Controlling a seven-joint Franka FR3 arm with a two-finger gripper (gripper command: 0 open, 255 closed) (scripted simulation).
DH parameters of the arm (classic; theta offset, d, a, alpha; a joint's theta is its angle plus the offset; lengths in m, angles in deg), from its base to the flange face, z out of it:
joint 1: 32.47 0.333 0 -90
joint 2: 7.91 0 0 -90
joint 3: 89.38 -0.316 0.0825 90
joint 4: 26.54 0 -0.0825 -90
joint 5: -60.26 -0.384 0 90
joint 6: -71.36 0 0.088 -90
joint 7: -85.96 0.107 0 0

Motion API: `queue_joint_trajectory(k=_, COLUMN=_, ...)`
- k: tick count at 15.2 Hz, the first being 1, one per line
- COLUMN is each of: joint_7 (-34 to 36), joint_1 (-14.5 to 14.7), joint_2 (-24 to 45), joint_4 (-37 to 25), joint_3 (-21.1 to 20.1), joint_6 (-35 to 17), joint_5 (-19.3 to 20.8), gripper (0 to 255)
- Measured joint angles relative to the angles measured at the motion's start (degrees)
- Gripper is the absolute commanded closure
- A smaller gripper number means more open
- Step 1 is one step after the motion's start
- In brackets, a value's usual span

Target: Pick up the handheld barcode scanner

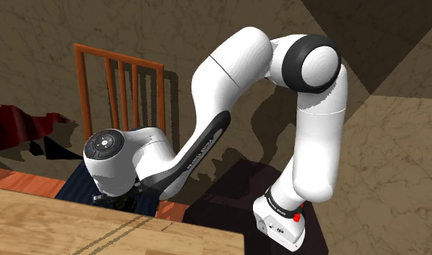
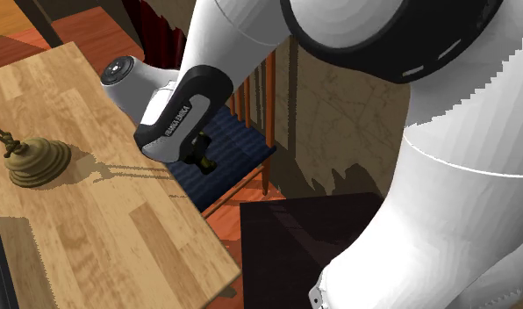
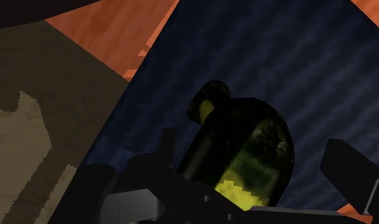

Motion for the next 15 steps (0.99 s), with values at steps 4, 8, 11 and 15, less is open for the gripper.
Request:
queue_joint_trajectory(k=4, joint_7=2.2, joint_1=1.6, joint_2=2.7, joint_4=-0.5, joint_3=2.1, joint_6=-1.7, joint_5=2.9, gripper=0)
queue_joint_trajectory(k=8, joint_7=3.0, joint_1=2.2, joint_2=3.6, joint_4=-0.8, joint_3=2.8, joint_6=-2.1, joint_5=3.8, gripper=255)
queue_joint_trajectory(k=11, joint_7=3.1, joint_1=2.3, joint_2=3.6, joint_4=-0.9, joint_3=2.9, joint_6=-2.3, joint_5=4.0, gripper=255)
queue_joint_trajectory(k=15, joint_7=3.3, joint_1=2.2, joint_2=3.5, joint_4=-0.6, joint_3=2.9, joint_6=-2.7, joint_5=4.1, gripper=255)
